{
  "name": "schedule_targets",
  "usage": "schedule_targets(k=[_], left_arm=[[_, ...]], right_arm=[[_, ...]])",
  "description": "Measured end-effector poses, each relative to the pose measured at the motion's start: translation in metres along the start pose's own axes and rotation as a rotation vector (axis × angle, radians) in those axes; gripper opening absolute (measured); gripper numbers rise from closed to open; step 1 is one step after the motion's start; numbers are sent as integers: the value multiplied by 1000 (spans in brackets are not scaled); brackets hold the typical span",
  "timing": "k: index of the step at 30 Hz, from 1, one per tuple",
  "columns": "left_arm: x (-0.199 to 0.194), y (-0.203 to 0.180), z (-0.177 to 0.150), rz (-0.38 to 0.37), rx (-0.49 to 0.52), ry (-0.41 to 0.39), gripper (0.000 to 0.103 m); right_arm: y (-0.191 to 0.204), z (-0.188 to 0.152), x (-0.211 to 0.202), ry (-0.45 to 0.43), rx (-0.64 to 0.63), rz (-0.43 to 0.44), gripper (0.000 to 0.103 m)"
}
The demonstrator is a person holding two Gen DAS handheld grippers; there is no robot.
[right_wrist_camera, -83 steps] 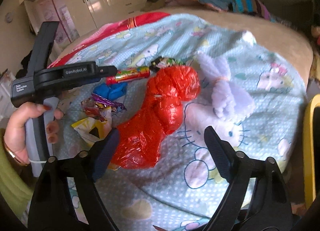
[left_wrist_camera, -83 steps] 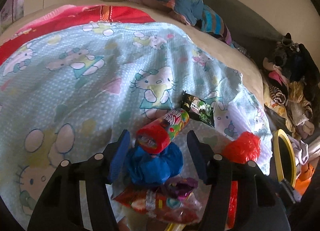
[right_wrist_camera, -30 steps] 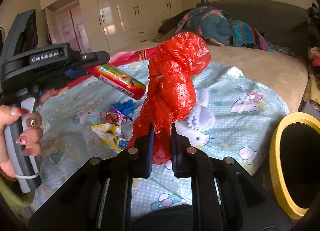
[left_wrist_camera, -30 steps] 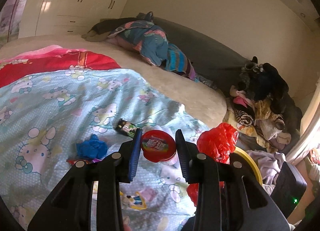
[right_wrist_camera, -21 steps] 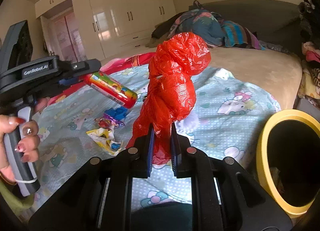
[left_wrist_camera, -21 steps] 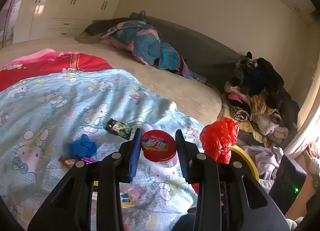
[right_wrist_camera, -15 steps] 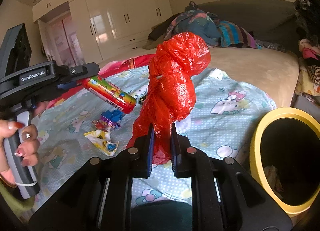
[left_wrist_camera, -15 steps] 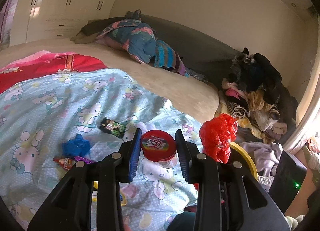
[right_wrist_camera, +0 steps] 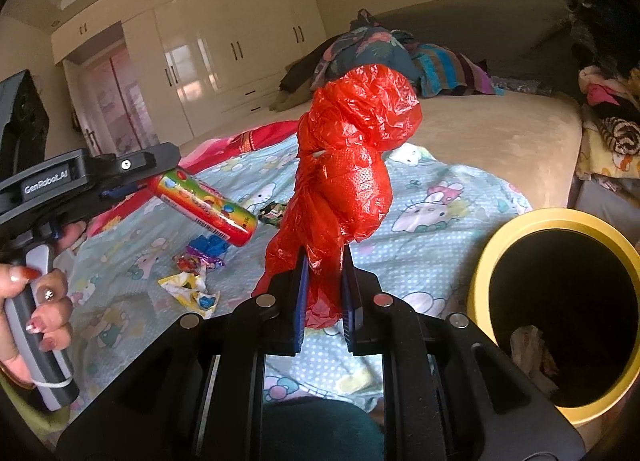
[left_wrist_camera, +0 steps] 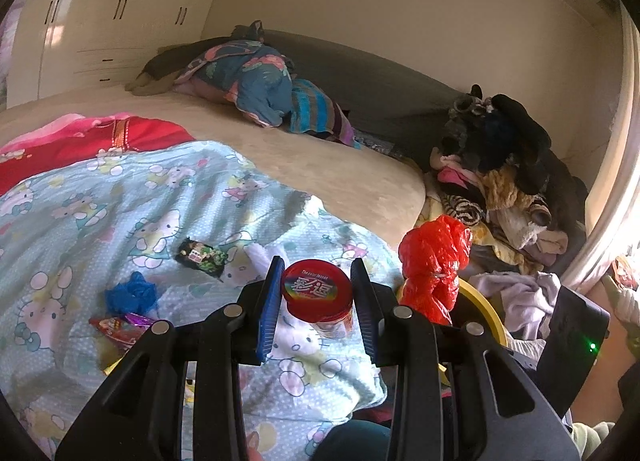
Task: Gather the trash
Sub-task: 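Carry the red tin in the left gripper and red bag in the right toward the yellow-rimmed bin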
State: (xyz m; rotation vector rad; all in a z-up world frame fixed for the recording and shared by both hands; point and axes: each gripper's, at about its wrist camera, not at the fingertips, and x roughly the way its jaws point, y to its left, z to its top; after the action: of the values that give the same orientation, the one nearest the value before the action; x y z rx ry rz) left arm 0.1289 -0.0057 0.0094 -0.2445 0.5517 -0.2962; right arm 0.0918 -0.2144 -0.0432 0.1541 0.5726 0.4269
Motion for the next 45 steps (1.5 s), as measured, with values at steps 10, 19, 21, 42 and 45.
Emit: schedule_targets(k=[10, 19, 21, 42, 45], left_arm=[[7, -18, -3, -32, 32, 17, 32], [15, -37, -5, -58, 71, 26, 32], [17, -42, -6, -65, 78, 31, 32], [42, -87, -16, -129, 149, 71, 32], [46, -93, -18, -137, 159, 77, 32]], right_arm=[[-21, 1, -8, -14, 40, -29, 10], [-44, 1, -14, -29, 85, -69, 10], [-50, 1, -16, -31, 99, -76, 10], [-106, -2, -26, -55, 214, -174, 10], [-113, -3, -28, -53, 232, -189, 10]])
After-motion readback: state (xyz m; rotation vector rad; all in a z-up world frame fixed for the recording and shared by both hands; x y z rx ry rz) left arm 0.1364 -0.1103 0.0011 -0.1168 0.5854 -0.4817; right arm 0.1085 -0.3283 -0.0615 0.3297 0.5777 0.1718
